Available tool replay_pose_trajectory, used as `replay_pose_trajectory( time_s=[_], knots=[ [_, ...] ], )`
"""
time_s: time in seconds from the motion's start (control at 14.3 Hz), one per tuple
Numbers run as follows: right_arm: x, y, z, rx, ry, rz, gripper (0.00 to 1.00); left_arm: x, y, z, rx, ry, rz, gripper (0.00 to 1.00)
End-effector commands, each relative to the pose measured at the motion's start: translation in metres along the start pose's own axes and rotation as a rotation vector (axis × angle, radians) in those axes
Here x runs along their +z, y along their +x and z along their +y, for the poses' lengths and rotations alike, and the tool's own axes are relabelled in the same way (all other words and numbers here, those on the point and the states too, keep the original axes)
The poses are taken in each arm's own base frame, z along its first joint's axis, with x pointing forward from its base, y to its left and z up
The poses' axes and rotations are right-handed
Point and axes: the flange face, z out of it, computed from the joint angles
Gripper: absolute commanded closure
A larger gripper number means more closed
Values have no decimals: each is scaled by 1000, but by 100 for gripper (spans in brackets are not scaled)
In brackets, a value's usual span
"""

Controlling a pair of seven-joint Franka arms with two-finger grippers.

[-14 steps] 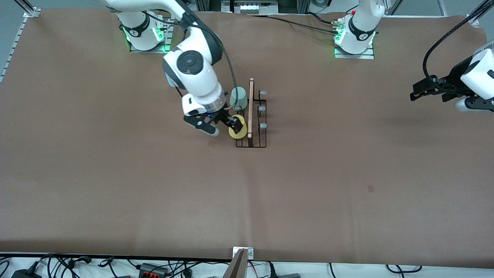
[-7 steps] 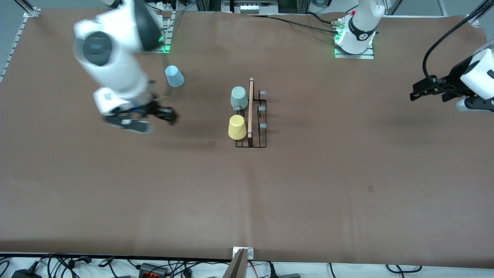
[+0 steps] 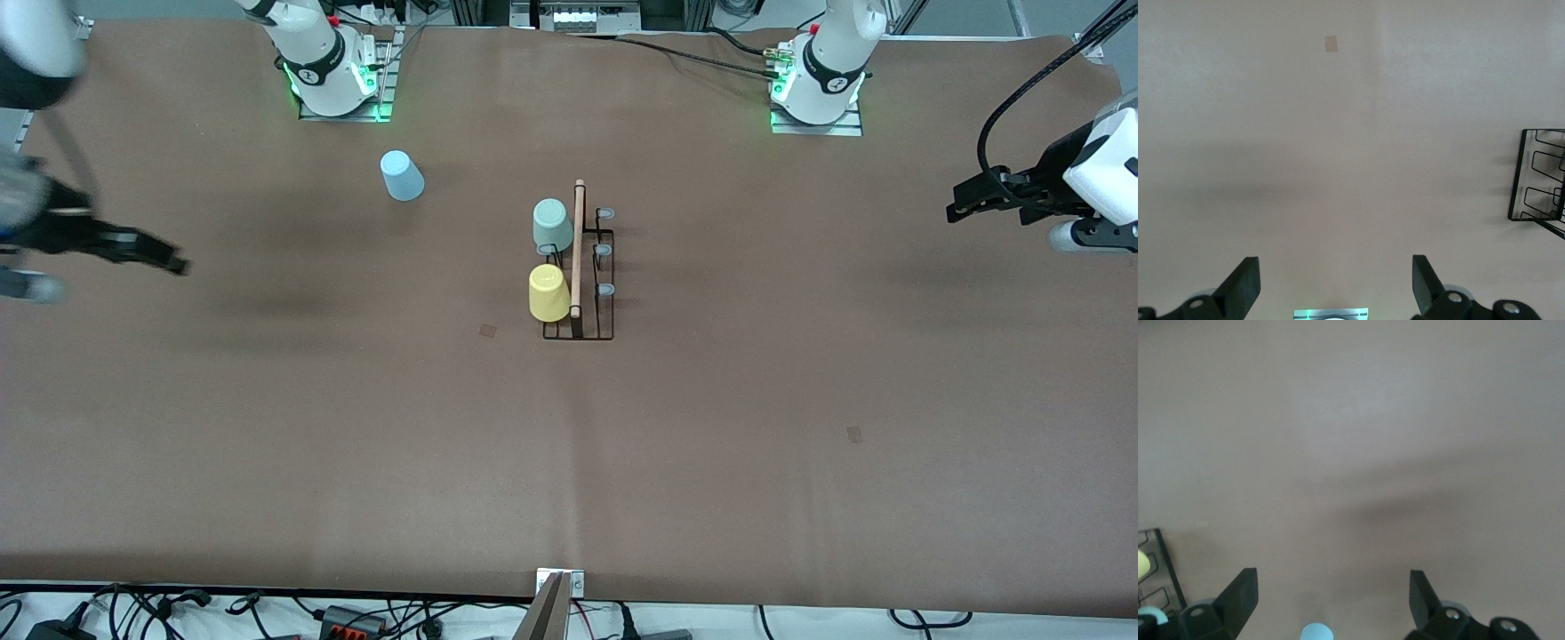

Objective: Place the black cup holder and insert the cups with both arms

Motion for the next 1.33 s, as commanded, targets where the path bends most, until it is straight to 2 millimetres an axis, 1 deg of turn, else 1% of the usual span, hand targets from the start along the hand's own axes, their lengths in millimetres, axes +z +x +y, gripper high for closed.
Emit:
replay_pose_trajectory(
  time_s=[0.0,0.07,0.14,0.28,0.35,0.56,0.63,0.7,0.77,0.98,1.05,1.26],
  knots=[
    [-31,-2,22,32,-45,-1,0,-8,2,3,11,14,-3,0],
    [-35,-6,28,21,-72,-18,0,-8,2,3,4,15,-3,0],
    [-36,-11,29,-6,-78,-36,0,-8,2,3,0,18,-4,0],
    [-34,-12,32,-32,-65,-54,0,-8,2,9,12,27,1,0],
    [-31,-17,28,-50,-68,-86,0,-8,2,11,16,28,2,0],
    [-22,-12,22,-87,-77,-76,0,-8,2,9,13,26,1,0],
    [-21,-11,17,-125,-84,-69,0,-8,2,9,13,26,1,0],
    [-22,-12,10,-164,-98,-64,0,-8,2,9,13,26,1,0],
    [-22,-11,7,-178,-107,-60,0,-8,2,10,15,26,1,0],
    [-31,-12,-4,-200,-117,-24,0,-8,2,10,15,26,3,0],
    [-31,-12,-7,-208,-120,-24,0,-8,2,9,13,26,3,0],
    [-36,-14,-5,-203,-116,-21,0,-8,2,8,12,26,3,0]
  ],
)
